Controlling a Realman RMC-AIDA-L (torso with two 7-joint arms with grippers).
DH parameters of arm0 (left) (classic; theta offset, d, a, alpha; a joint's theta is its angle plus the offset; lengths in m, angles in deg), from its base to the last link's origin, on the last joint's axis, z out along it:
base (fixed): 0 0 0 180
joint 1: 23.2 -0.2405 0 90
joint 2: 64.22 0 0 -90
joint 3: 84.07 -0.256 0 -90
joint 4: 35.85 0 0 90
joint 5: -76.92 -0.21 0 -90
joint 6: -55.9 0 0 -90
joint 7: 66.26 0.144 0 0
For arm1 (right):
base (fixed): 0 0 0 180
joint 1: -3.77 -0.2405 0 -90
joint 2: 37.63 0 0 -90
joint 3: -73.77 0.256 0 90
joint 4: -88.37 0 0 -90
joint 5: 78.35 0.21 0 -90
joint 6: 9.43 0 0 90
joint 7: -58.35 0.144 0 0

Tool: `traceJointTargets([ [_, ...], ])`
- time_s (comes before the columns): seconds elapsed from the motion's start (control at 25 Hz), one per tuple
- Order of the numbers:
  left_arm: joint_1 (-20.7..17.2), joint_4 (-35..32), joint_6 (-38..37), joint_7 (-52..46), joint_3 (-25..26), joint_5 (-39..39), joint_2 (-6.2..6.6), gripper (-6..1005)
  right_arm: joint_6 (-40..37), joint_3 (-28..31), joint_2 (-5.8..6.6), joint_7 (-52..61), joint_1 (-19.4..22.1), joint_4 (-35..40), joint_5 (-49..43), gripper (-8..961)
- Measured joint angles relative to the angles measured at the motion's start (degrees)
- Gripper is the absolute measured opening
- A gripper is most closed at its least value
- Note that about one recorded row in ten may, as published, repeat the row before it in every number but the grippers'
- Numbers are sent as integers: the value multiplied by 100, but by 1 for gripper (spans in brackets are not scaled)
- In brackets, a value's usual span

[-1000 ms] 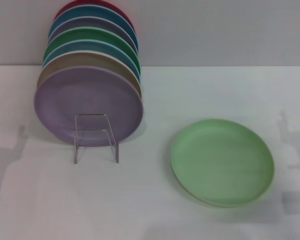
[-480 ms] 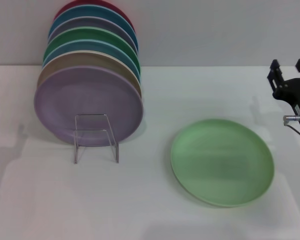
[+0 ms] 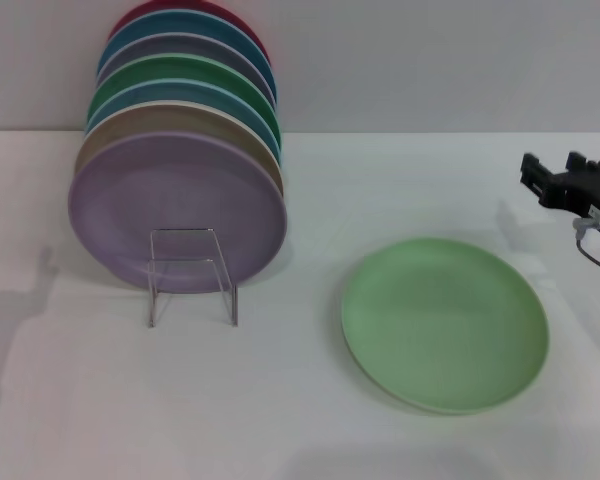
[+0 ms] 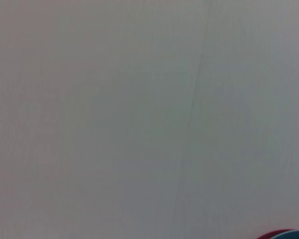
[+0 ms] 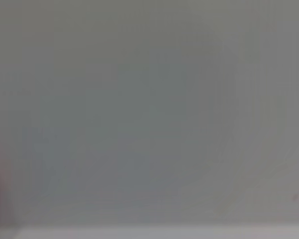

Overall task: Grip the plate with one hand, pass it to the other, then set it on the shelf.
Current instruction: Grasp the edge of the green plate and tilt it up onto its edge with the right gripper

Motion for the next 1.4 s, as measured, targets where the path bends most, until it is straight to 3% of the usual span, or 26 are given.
traceJointTargets([
  [0.04,0,0,0,0,0,0,0,783,0,0,0,0,0,0,0,586],
  [0.2,10,3,-5,2,-1,0,-1,783,2341,1628,-362,-57,62,-743,-704,586],
  [0.28,16,3,-13,2,0,1,-1,783,3198,2178,-437,-35,-23,-991,-926,585],
  [0.36,20,6,-18,-10,0,0,-1,783,4518,2799,-407,42,-266,-1250,-1083,585],
  [0.4,20,6,-18,-10,0,0,-1,783,4518,2799,-407,42,-266,-1250,-1083,585],
  [0.52,41,9,-42,-31,0,-1,-1,783,5658,3359,-329,192,-639,-1347,-1309,585],
  [0.56,48,16,-53,-41,-1,0,-2,783,6315,3658,-265,332,-964,-1260,-1584,585],
  [0.6,54,28,-61,-49,-1,-1,-4,783,6315,3658,-265,332,-964,-1260,-1584,585],
  [0.76,64,82,-70,-53,0,-1,-9,783,7372,4165,-94,600,-1666,-653,-2244,585],
  [1.08,72,157,-71,-63,129,0,-11,783,7980,4642,28,653,-2131,-53,-2696,584],
  [1.4,40,195,-71,-75,138,0,-27,783,8114,4664,100,618,-2436,445,-2870,571],
])
